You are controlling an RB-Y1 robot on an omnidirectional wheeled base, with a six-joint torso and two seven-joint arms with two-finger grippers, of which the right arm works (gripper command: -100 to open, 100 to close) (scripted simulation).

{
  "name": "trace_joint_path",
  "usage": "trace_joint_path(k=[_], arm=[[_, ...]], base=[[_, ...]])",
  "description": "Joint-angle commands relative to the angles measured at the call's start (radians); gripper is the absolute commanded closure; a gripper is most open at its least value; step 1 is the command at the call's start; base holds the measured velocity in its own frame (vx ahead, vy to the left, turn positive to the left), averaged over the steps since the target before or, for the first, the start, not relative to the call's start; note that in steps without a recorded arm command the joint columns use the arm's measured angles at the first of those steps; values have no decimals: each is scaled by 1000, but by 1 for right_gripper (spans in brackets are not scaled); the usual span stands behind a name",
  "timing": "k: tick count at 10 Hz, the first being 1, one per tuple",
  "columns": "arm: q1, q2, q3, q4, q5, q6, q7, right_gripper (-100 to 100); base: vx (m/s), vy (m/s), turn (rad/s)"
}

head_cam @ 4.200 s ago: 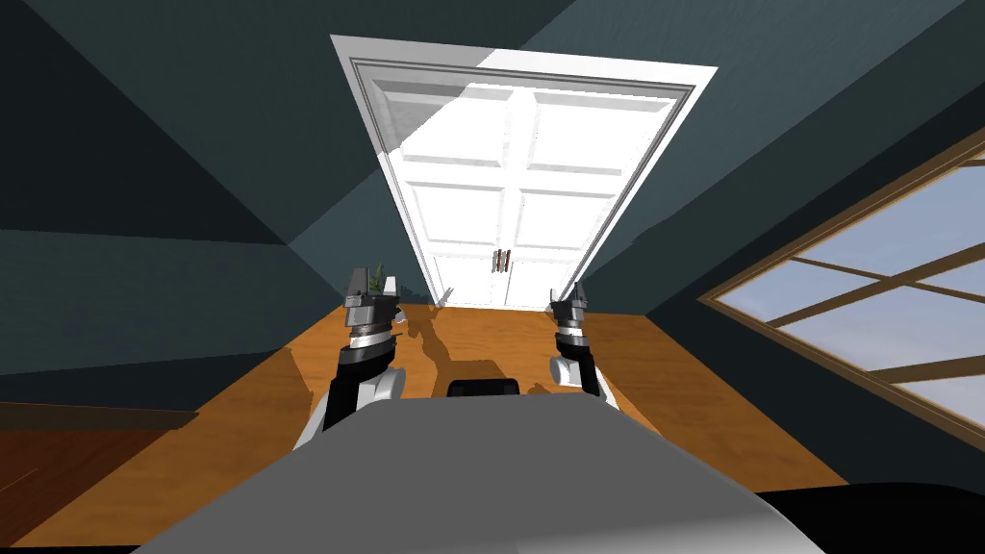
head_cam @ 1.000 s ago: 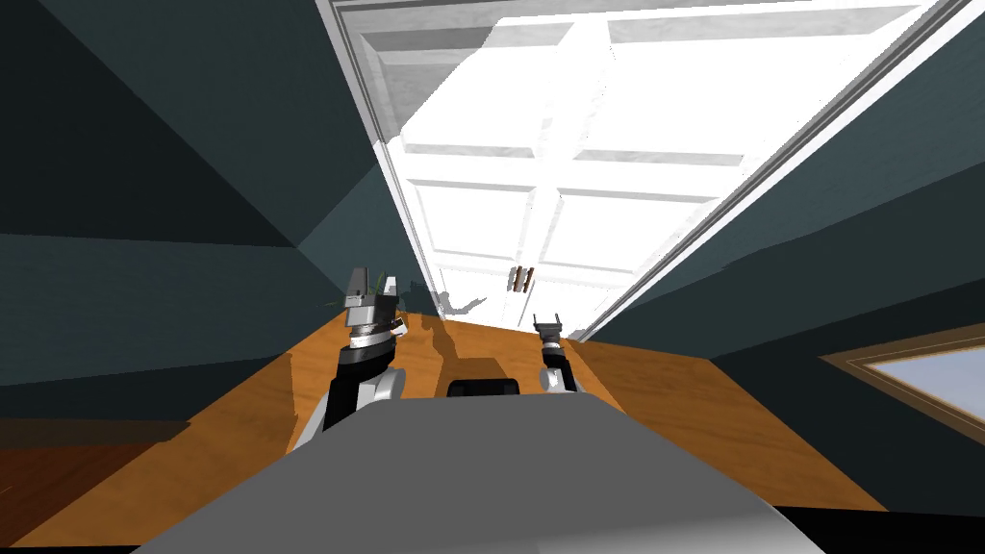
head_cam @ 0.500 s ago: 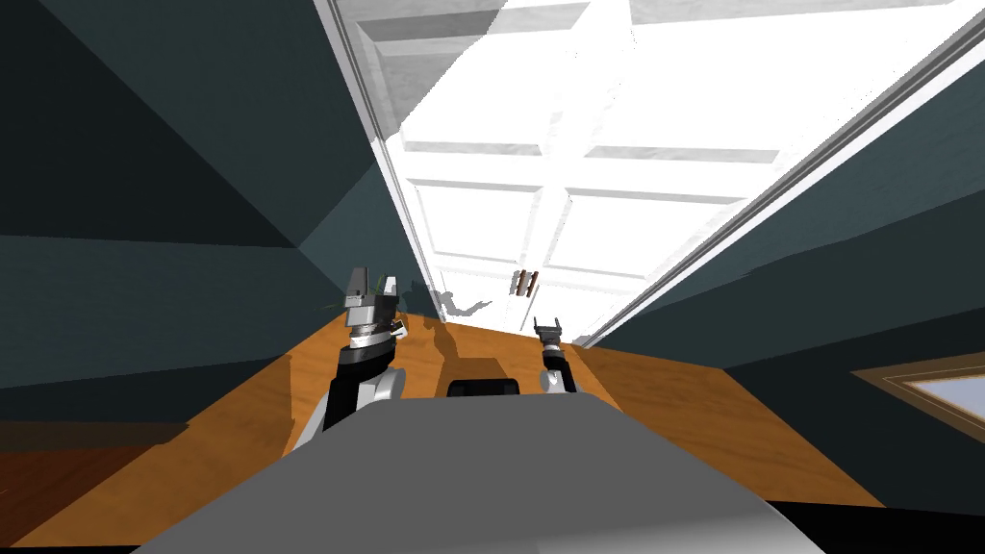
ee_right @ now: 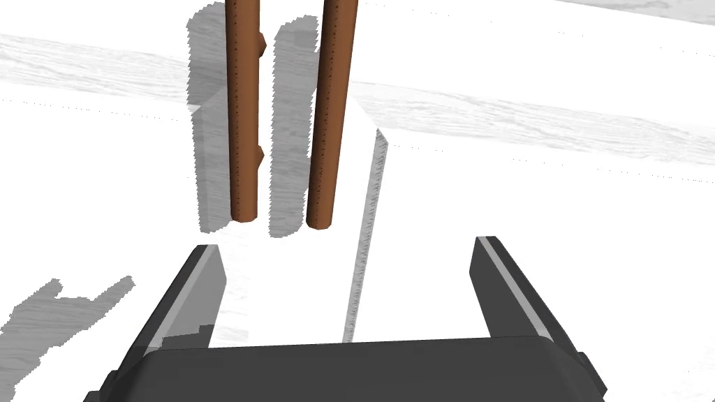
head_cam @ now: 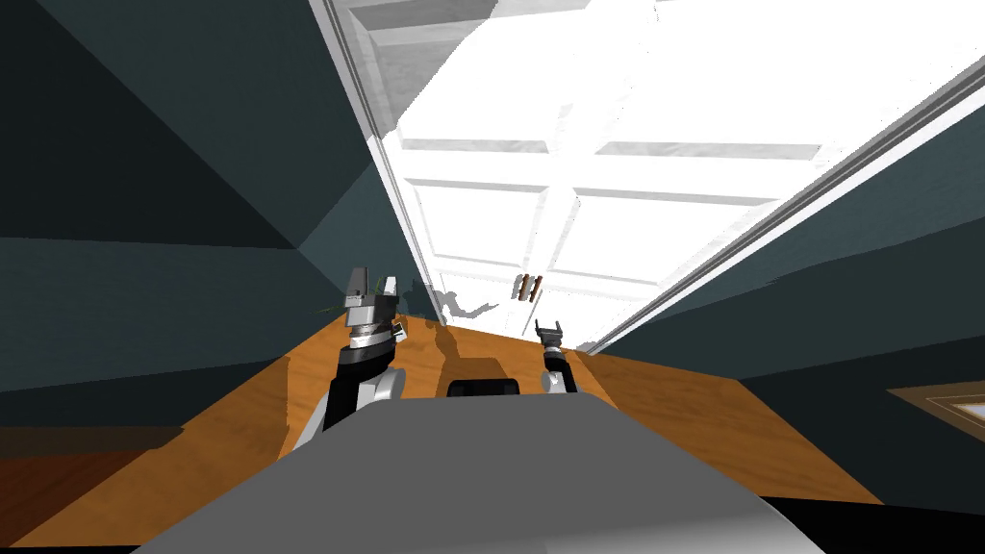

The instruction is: Pull the door open

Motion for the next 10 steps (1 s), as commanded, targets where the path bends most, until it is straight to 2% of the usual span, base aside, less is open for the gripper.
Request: trace_joint_path(k=[1,6,8,9,10], arm=[[-9,-4,7,28,-14,-7,-29,-100],[-50,-22,31,134,-69,-31,-137,-100],[-63,-26,36,158,-82,-36,-163,-100],[-60,-25,35,151,-78,-35,-153,-100],[-40,-34,29,163,-82,-36,-158,-100]], base=[[112,3,33],[142,-8,46],[181,-16,32],[87,-11,13],[-84,-4,-94]])
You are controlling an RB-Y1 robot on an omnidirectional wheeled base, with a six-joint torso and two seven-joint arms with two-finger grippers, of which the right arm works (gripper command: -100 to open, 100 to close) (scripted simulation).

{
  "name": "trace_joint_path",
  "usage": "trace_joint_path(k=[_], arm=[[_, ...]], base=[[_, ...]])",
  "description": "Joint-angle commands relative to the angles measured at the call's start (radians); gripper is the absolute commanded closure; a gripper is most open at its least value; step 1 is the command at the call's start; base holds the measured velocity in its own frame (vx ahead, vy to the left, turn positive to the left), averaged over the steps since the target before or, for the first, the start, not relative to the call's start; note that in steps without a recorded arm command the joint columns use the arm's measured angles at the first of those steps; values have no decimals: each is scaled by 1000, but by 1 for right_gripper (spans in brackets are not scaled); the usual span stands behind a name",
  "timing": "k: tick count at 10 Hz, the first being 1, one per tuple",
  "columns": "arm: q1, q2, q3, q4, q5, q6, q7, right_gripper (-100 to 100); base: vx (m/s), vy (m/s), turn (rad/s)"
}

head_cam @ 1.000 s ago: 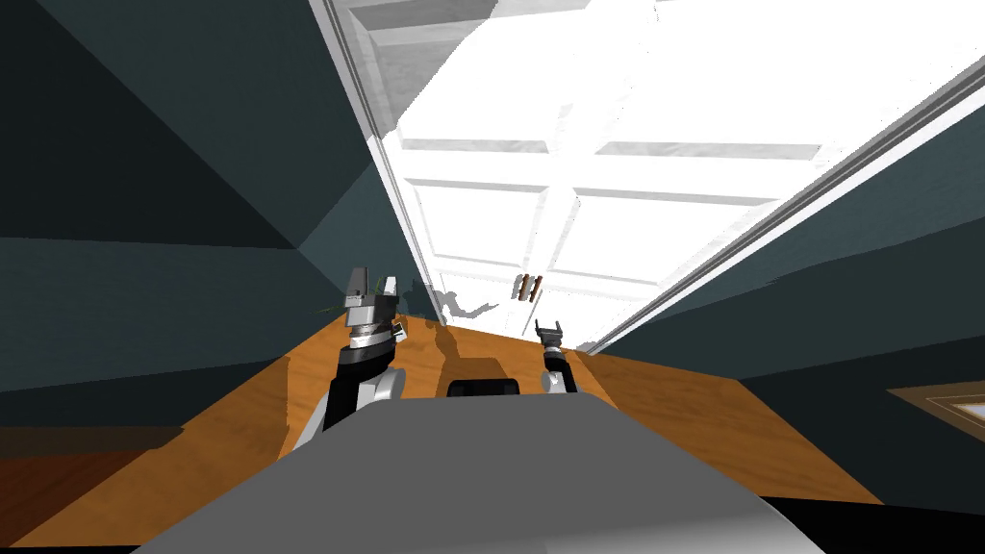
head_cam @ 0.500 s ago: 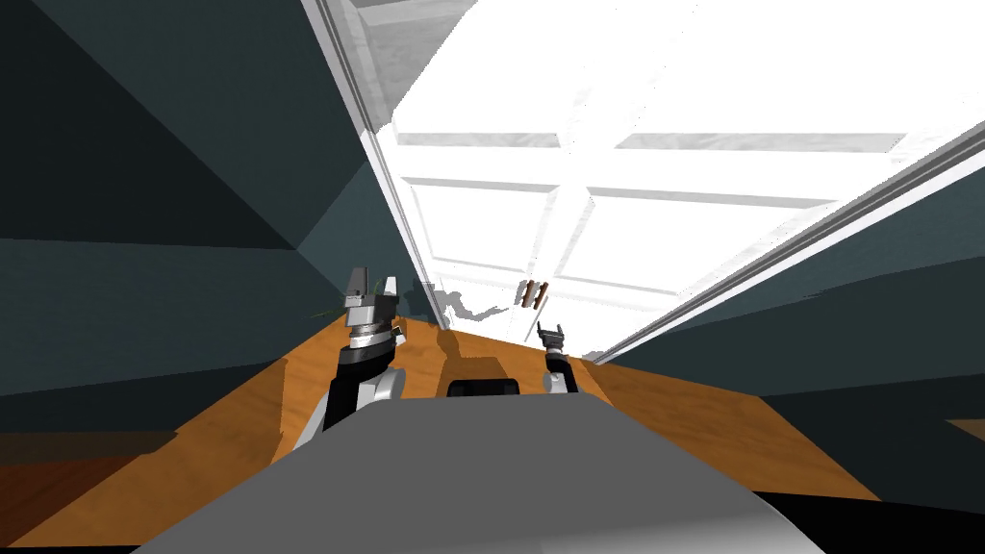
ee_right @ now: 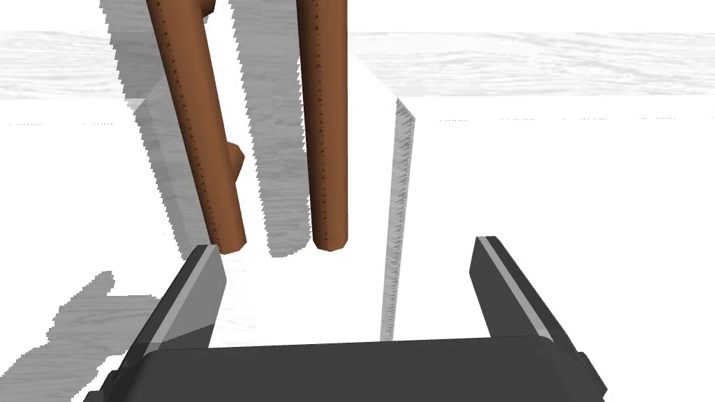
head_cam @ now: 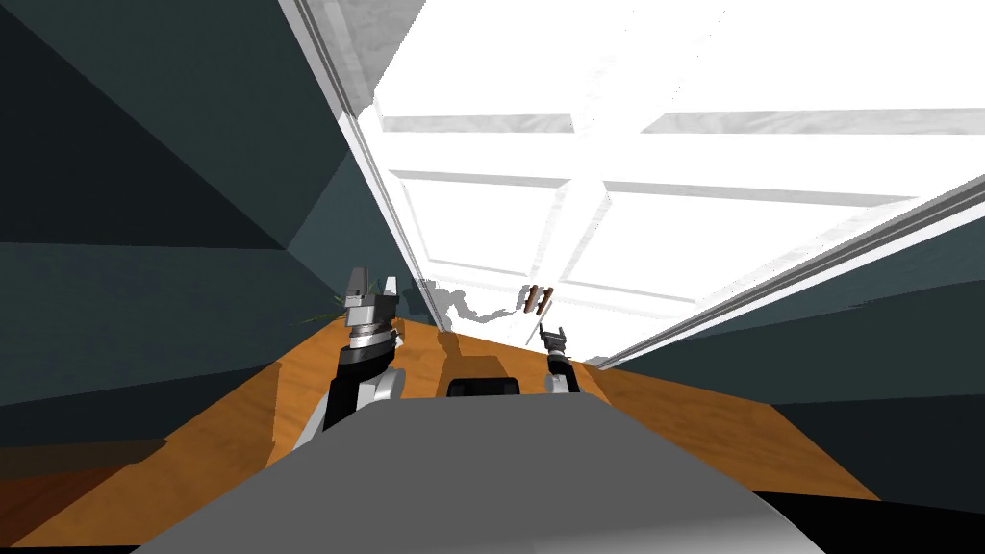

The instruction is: Pull the door open

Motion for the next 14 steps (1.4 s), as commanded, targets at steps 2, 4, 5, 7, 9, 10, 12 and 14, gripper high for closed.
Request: trace_joint_path(k=[2,4,5,7,9,10,12,14], arm=[[17,-12,-7,39,-4,-11,-11,-100],[45,-29,-20,57,-12,-13,-15,-100],[63,-41,-29,69,-18,-15,-17,-100],[81,-53,-39,82,-24,-16,-21,-100],[102,-68,-52,96,-31,-18,-25,-100],[116,-79,-60,107,-36,-20,-28,-100],[125,-86,-66,122,-39,-21,-30,-100],[151,-106,-83,132,-49,-24,-36,-100]], base=[[-140,-10,-67],[-176,2,-94],[-194,-21,-110],[-104,3,-53],[-68,6,-68],[-119,-1,-95],[-83,-9,-32],[-31,0,-36]])
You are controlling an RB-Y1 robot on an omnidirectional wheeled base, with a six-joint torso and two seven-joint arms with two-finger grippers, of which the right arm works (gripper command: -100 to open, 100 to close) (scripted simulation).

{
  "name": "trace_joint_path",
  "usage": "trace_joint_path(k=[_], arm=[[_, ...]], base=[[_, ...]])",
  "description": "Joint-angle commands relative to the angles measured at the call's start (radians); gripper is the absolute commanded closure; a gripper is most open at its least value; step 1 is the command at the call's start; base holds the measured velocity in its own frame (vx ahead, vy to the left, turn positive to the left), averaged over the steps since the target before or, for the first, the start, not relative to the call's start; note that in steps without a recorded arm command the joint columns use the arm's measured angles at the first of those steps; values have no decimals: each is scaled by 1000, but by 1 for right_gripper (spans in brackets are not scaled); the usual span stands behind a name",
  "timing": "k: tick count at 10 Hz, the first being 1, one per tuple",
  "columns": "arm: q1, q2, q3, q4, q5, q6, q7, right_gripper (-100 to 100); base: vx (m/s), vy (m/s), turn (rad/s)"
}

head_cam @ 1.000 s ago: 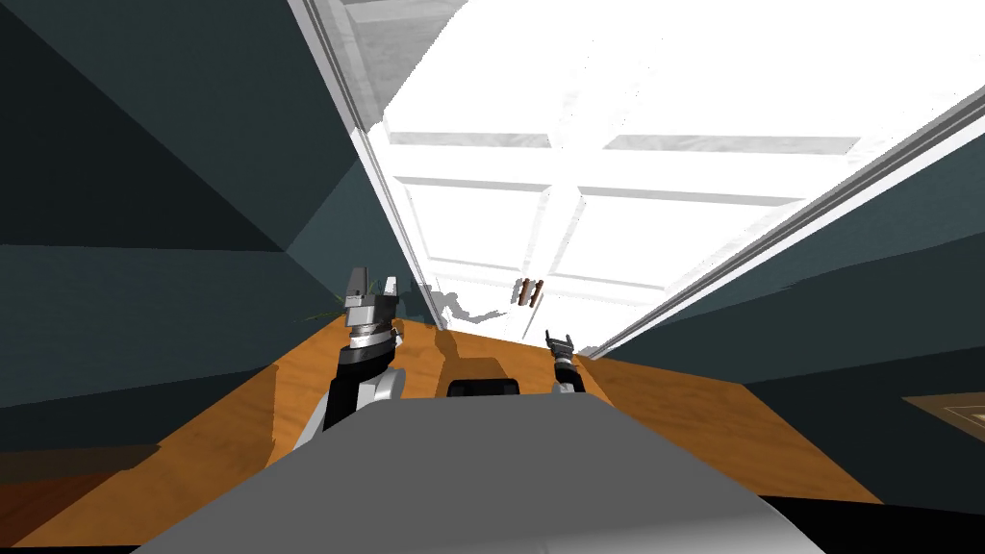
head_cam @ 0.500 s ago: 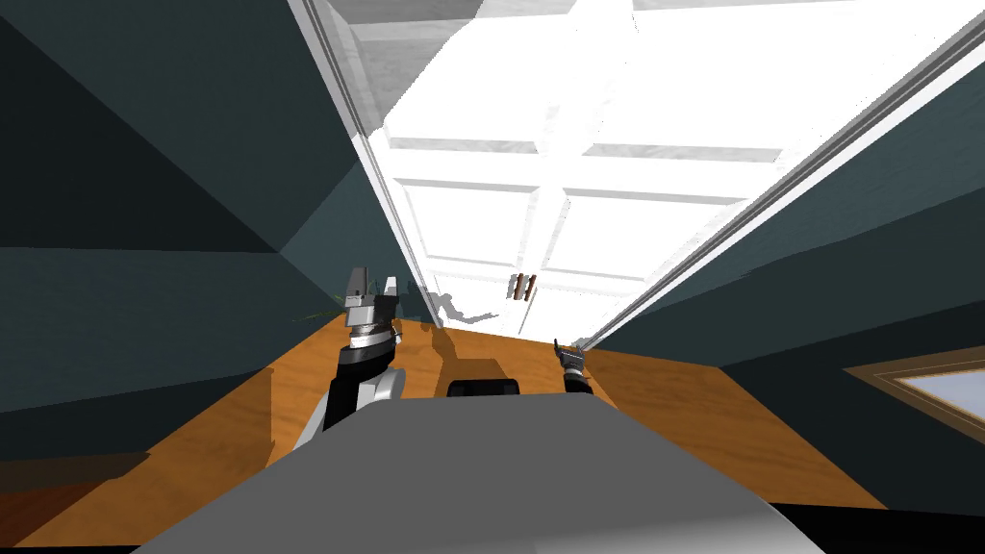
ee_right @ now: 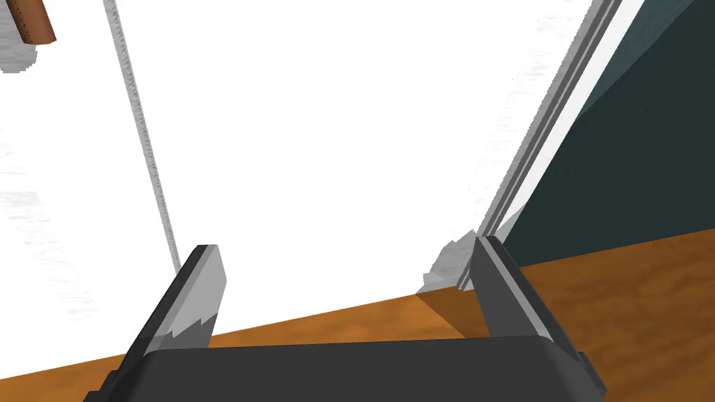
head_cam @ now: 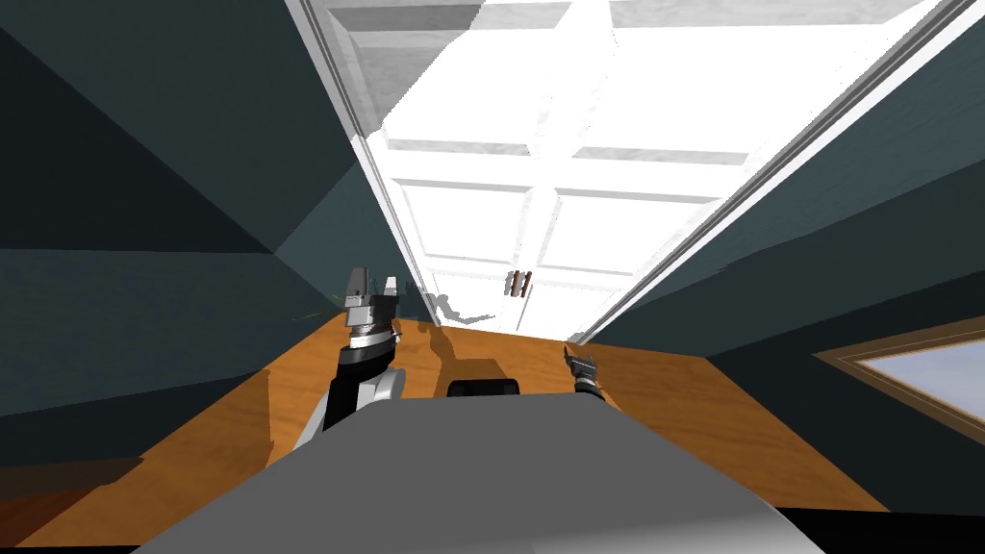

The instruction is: Pull the door open

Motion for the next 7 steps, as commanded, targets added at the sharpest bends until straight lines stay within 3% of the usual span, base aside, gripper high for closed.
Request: trace_joint_path(k=[1,2,5,7], arm=[[29,-18,-11,-10,-7,3,-4,-100],[51,-39,-28,8,-17,0,-12,-100],[60,-50,-36,17,-22,-2,-18,-100],[56,-61,-42,23,-26,-6,-29,-100]], base=[[-53,1,-65],[-47,-2,-69],[-5,-1,-9],[145,-1,76]])
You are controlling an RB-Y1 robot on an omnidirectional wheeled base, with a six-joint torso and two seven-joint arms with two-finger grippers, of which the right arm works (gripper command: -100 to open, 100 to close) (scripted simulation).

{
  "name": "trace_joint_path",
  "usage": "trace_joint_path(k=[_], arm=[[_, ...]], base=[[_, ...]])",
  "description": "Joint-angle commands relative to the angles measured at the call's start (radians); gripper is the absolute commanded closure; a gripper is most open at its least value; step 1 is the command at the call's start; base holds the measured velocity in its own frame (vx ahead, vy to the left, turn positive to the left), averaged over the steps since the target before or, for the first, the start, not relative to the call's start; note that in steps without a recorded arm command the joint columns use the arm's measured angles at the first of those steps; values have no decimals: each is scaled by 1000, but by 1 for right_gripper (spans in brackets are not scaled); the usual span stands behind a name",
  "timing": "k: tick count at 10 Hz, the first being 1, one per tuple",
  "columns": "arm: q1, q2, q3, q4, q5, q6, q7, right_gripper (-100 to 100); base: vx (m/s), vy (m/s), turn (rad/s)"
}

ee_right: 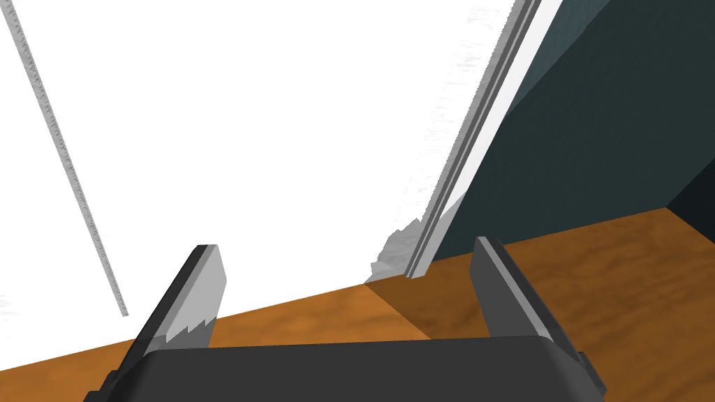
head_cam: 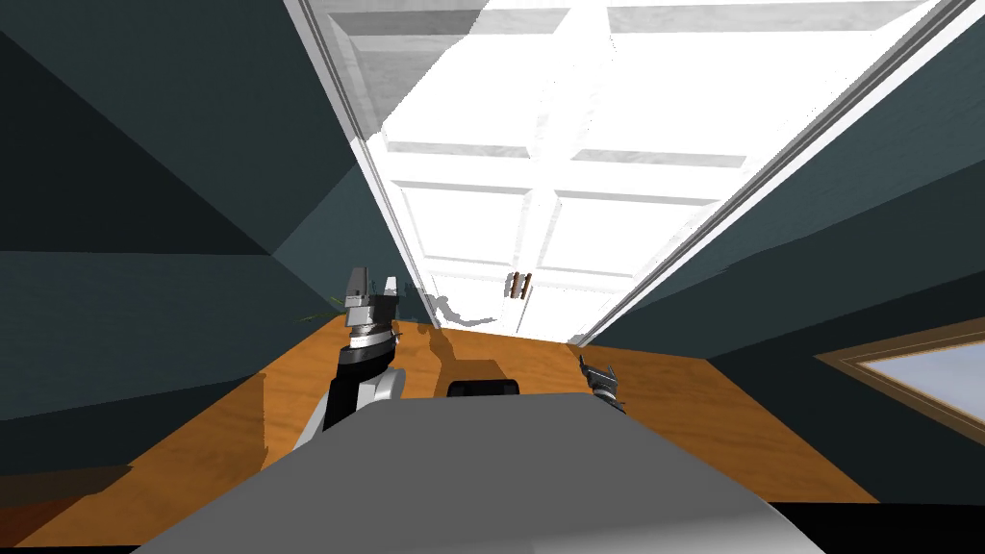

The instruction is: Pull the door open

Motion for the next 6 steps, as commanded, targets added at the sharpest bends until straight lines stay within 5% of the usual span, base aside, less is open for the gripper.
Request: trace_joint_path(k=[1,6], arm=[[-3,1,-2,-14,-1,4,2,-100],[-52,20,18,-38,9,3,-6,-100]], base=[[170,15,85],[180,-14,103]])
